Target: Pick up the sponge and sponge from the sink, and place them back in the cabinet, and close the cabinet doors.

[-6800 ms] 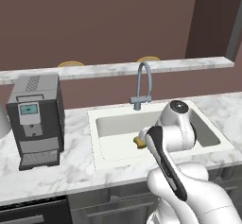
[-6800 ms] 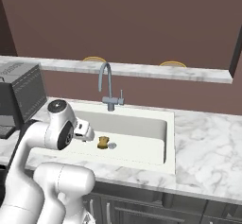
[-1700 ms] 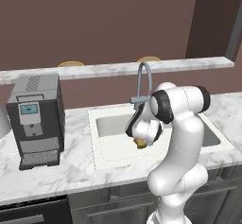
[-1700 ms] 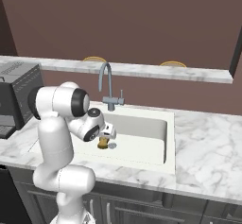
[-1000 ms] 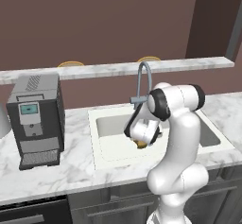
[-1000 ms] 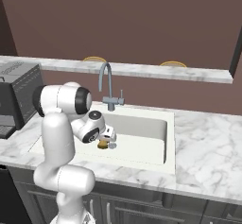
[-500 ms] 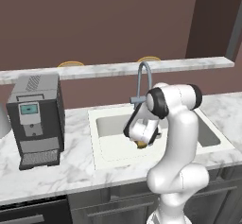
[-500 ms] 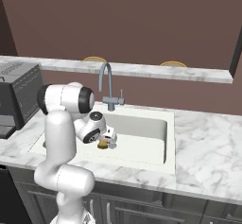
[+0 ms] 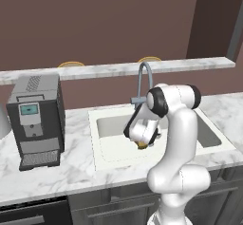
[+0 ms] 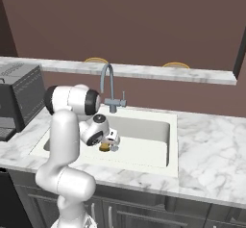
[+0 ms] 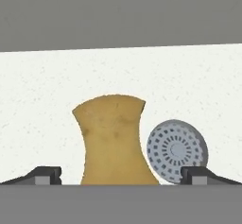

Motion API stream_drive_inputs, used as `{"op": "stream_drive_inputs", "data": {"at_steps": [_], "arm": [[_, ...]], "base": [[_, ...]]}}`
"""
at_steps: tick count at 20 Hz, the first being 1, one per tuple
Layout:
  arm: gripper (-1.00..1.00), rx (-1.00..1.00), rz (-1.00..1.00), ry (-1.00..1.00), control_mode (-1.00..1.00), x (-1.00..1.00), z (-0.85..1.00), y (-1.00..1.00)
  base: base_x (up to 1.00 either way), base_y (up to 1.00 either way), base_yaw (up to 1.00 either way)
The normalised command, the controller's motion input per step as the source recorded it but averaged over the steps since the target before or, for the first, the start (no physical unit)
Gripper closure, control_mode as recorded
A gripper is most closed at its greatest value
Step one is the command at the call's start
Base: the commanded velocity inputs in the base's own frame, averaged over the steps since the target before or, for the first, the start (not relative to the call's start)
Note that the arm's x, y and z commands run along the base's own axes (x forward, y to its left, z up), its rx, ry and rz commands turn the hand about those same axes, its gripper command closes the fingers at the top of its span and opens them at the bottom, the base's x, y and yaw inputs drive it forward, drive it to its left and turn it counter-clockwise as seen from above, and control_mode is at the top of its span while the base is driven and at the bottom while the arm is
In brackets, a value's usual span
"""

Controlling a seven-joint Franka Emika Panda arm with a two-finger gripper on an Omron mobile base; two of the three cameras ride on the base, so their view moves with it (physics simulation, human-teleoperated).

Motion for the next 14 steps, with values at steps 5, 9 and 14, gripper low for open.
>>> {"op": "stream_drive_inputs", "data": {"at_steps": [5,9,14], "arm": [[-1.00,0.00,0.00,0.00,-1.00,0.13,-0.12,0.00],[-1.00,0.00,0.00,0.00,-1.00,0.07,-0.15,0.00],[-1.00,0.00,0.00,0.00,-1.00,0.05,-0.16,0.00]], "base": [[0.00,0.00,0.00],[0.00,0.00,0.00],[0.00,0.00,0.00]]}}
